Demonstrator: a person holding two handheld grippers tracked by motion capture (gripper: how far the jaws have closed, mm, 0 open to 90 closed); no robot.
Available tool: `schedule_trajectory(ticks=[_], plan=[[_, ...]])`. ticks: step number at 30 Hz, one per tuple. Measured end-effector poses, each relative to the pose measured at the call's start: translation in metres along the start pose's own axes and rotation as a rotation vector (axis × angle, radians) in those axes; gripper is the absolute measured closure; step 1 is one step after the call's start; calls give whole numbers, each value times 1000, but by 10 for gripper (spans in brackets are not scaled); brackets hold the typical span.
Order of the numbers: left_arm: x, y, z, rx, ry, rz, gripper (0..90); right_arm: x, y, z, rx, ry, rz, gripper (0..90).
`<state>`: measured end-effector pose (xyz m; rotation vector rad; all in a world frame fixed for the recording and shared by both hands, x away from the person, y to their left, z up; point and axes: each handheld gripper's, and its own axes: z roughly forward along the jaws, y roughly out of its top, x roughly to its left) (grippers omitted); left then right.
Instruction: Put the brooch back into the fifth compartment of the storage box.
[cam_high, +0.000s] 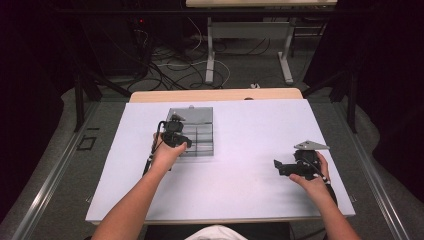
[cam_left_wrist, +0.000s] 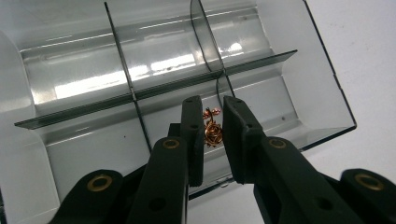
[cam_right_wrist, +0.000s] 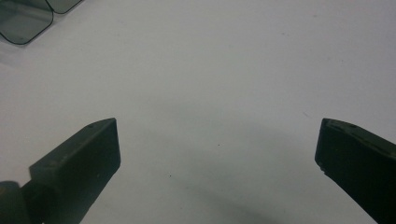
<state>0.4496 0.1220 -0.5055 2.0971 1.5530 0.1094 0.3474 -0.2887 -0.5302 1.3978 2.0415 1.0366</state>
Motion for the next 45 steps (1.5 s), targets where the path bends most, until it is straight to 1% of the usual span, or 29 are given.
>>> schedule_trajectory(ticks=[4, 6, 7, 9, 10, 13, 23, 25, 30, 31, 33, 35, 37, 40, 45], plan=[[1, -1, 4, -3, 3, -8, 789, 0, 0, 0, 0, -1, -1, 0], [2, -2, 6, 4, 8, -3, 789, 0, 0, 1, -1, 0, -3, 0], [1, -2, 7, 2, 9, -17, 789, 0, 0, 1, 0, 1, -5, 0], [1, -2, 8, 4, 10, -15, 789, 0, 0, 1, 0, 1, -5, 0], [2, -2, 7, 9, 11, 0, 789, 0, 0, 1, 1, 1, -4, 0], [0, -2, 8, 2, 13, -2, 788, 0, 0, 1, 1, 2, 0, 0], [0, -2, 10, 11, 23, 2, 783, 0, 0, 0, 1, 2, 3, 0], [0, -2, 10, 9, 23, -6, 773, -1, 0, 0, 0, 2, 2, 0], [1, -1, 10, 0, 22, -8, 743, -1, -1, 1, 0, 3, 3, 0], [2, -1, 9, 2, 20, -2, 738, -1, -1, 1, 1, 2, 3, 0], [2, -1, 8, -3, 15, -9, 723, -1, -1, 1, -4, -2, 5, 0], [3, -1, 8, -2, 18, -9, 714, -1, -1, 1, 1, 4, 6, 0], [3, -1, 7, -11, 15, -23, 699, -1, -1, 1, 1, 4, 11, 0], [4, -1, 5, -16, 12, -25, 674, -2, -1, 0, 1, -8, 6, 0], [5, -1, 3, -33, 8, -29, 626, -2, -2, 1, 3, 1, 10, 0]])
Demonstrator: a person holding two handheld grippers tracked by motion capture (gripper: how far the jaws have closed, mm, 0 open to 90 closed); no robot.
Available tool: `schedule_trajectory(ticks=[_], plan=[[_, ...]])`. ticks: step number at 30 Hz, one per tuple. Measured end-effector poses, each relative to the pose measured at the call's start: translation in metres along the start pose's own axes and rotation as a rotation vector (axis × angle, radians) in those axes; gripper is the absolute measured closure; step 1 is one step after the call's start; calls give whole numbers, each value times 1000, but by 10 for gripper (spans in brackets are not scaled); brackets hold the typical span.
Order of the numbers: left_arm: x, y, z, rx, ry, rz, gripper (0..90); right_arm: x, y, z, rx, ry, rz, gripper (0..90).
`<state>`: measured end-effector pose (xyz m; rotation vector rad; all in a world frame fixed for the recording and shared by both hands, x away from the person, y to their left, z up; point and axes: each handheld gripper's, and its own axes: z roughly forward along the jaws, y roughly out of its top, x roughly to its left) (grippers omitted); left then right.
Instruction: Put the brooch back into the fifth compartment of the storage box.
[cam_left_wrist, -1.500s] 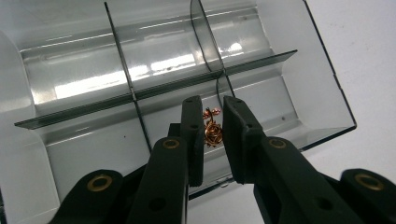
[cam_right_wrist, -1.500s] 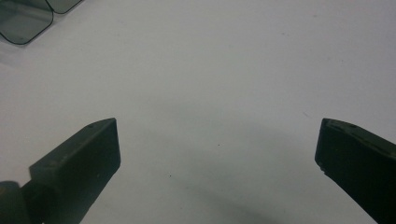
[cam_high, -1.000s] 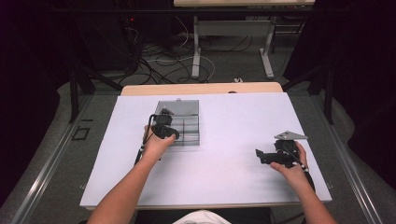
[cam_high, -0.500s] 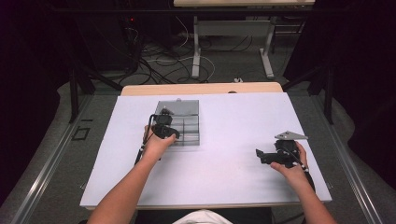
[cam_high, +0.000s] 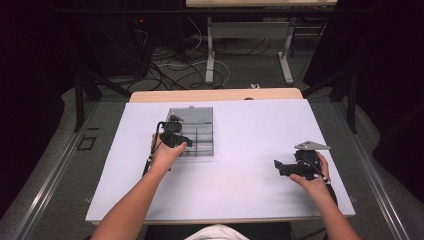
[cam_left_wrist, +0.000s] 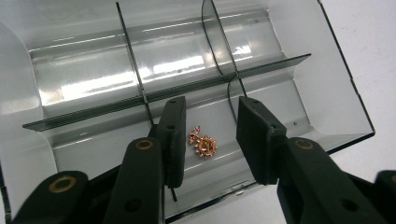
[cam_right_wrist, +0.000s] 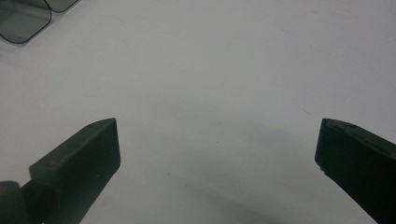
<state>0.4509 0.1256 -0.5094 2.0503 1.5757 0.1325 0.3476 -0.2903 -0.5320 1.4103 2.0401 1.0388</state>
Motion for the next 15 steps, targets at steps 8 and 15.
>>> schedule_trajectory(ticks=[8, 15], plan=[[4, 0, -6, -9, -18, 5, 572, 0, 0, 0, 0, -1, -1, 0], [5, 0, -9, -31, -29, 18, 516, 0, -1, -1, -2, -3, -3, 0]])
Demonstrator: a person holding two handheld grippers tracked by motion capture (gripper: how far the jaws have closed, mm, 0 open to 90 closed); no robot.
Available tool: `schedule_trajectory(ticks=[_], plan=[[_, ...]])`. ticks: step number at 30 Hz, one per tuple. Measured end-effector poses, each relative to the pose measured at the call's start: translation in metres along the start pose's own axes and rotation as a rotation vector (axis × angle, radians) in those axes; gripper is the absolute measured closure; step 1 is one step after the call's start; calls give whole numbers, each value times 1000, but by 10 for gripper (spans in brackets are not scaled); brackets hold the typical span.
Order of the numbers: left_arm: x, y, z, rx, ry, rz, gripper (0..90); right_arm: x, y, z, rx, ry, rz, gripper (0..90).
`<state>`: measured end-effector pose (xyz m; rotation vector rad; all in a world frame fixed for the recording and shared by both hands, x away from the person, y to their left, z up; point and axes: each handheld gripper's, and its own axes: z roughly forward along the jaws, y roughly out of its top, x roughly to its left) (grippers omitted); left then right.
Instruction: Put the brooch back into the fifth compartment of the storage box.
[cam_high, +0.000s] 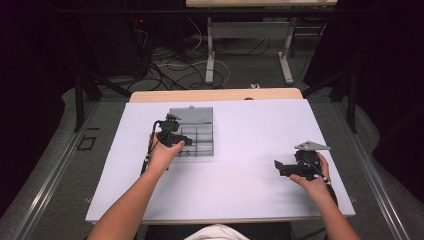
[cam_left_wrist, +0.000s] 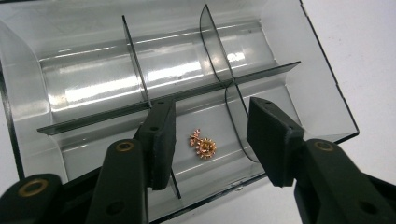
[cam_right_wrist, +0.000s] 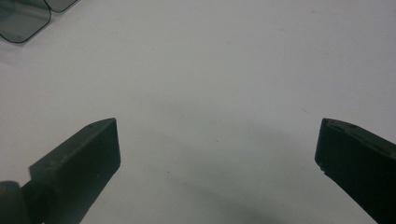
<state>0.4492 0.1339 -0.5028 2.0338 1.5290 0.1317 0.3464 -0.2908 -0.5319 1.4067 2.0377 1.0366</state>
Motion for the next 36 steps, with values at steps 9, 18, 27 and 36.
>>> schedule_trajectory(ticks=[9, 18, 27, 36], plan=[[-1, -1, -7, -12, -32, 18, 449, 1, 0, -1, -1, -6, -6, 0], [-5, -5, -20, -33, -54, 63, 429, 2, 1, -1, -3, -5, -10, 0], [-5, -11, -33, -60, -55, 118, 393, 3, 1, -1, -8, -3, -14, 0], [-1, -18, -50, -103, -52, 147, 356, 3, 2, -1, -9, -2, -14, 0]])
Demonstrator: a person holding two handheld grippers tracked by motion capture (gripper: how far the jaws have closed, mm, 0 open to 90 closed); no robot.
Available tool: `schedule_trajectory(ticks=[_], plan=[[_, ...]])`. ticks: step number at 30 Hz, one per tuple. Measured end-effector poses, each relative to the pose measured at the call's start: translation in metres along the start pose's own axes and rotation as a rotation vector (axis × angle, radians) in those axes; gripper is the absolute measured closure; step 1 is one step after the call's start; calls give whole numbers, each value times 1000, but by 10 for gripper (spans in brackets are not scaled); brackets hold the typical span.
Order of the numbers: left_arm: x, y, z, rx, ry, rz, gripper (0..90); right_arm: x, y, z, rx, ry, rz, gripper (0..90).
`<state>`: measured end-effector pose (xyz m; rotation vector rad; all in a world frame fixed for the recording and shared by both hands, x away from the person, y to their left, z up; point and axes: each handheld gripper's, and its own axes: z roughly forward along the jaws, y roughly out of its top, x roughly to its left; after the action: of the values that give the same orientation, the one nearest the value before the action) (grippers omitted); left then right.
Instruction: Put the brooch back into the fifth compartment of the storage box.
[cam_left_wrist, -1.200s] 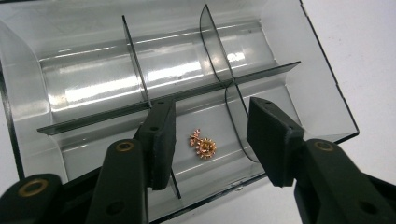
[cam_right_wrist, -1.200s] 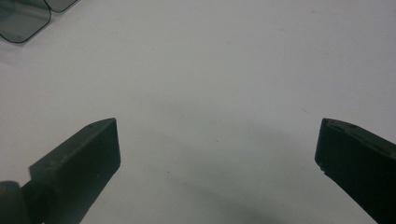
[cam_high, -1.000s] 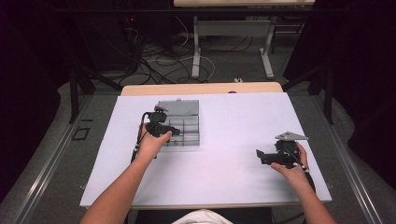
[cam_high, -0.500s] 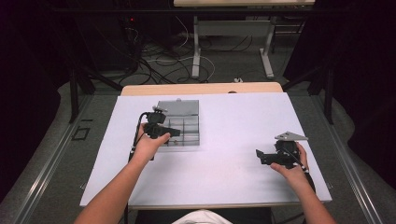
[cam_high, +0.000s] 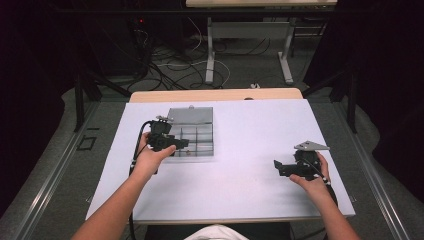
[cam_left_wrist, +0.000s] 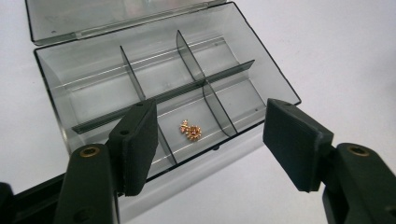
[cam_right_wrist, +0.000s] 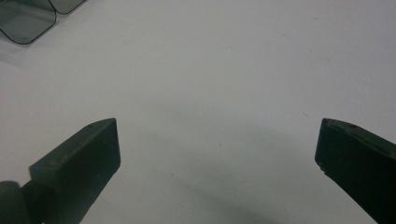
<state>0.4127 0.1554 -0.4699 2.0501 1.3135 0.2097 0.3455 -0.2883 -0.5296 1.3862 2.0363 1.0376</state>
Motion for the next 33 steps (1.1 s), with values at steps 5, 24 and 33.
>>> schedule_trajectory(ticks=[5, 24, 33], plan=[[4, -4, -10, -5, -10, 42, 344, 1, 0, 0, -1, 3, 1, 0], [22, -34, -45, -68, 5, 27, 262, 1, 0, -1, 0, 4, 1, 0], [35, -53, -56, -101, 24, -13, 153, 1, 1, -2, 0, 0, -1, 0]])
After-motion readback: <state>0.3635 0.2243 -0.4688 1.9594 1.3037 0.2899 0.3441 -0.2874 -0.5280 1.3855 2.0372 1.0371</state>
